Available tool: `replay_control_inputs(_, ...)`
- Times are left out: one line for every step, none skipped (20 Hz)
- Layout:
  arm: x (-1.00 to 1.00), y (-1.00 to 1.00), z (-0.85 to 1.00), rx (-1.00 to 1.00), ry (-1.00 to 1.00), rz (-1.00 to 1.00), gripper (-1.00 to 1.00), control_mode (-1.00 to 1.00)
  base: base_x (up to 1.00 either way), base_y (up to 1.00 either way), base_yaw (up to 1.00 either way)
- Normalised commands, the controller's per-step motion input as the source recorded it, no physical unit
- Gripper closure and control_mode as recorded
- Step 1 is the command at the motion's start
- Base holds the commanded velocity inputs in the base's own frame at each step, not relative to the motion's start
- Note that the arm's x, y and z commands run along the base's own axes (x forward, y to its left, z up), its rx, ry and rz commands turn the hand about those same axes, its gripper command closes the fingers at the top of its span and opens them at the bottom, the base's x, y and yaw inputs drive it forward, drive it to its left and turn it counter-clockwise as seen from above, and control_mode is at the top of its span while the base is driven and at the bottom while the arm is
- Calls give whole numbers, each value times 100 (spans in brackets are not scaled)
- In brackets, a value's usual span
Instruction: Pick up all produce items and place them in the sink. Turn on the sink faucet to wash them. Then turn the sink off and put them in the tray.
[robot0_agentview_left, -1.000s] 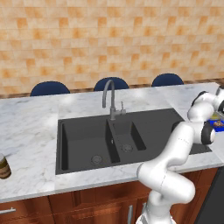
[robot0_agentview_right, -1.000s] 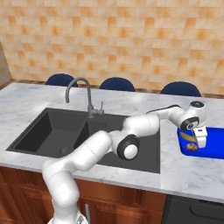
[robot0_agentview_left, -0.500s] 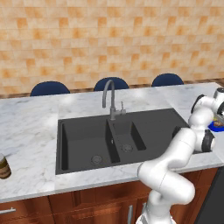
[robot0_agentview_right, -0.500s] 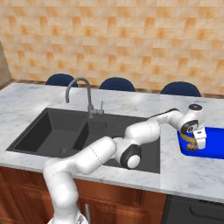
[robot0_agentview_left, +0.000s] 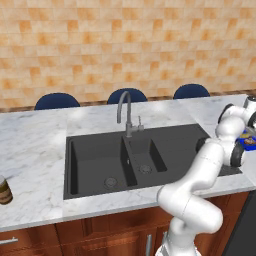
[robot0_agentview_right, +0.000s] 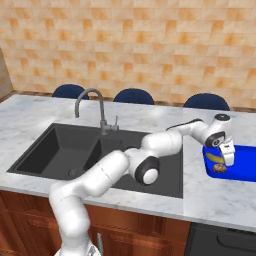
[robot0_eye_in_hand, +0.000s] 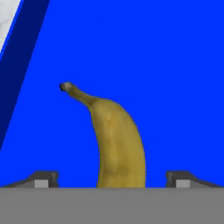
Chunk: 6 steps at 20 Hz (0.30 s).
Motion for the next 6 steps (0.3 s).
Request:
replay_control_inputs(-4, 16, 24, 0, 0, 5, -100, -100, 0, 0, 0)
replay_control_inputs(-5, 16, 28, 0, 0, 5, -100, -100, 0, 0, 0)
replay_control_inputs(-6, 17, 29, 0, 0, 5, -100, -100, 0, 0, 0)
replay_control_inputs(-8, 14, 31, 0, 0, 5, -100, -100, 0, 0, 0)
replay_control_inputs(-10, 13, 32, 0, 0, 4, -100, -100, 0, 0, 0)
replay_control_inputs(-11, 12, 32, 0, 0, 3, -100, -100, 0, 0, 0)
